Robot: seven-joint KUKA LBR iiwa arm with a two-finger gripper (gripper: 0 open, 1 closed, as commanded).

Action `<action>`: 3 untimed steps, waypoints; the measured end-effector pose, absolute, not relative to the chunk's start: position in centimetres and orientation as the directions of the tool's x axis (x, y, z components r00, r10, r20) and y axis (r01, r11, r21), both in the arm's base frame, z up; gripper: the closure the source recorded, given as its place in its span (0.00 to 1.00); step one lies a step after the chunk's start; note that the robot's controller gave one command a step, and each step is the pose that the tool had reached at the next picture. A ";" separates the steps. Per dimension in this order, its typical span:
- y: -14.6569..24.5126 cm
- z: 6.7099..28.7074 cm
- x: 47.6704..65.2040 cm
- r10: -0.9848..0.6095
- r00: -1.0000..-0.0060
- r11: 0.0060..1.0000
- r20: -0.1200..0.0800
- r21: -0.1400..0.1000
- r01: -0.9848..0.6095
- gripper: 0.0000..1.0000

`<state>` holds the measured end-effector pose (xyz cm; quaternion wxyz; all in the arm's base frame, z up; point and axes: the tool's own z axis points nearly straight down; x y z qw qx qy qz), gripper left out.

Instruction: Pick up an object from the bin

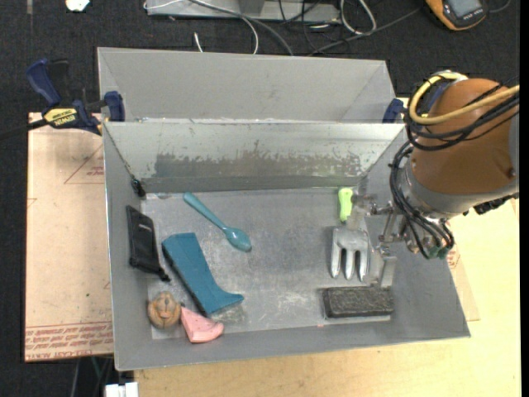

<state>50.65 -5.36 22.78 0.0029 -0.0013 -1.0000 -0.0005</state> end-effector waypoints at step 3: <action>-8.3 14.6 48.5 -0.235 -0.972 0.972 -0.006 -0.001 -0.235 0.00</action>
Offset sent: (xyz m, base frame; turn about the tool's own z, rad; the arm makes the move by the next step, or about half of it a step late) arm -0.0272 -0.0487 -0.1578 -0.3182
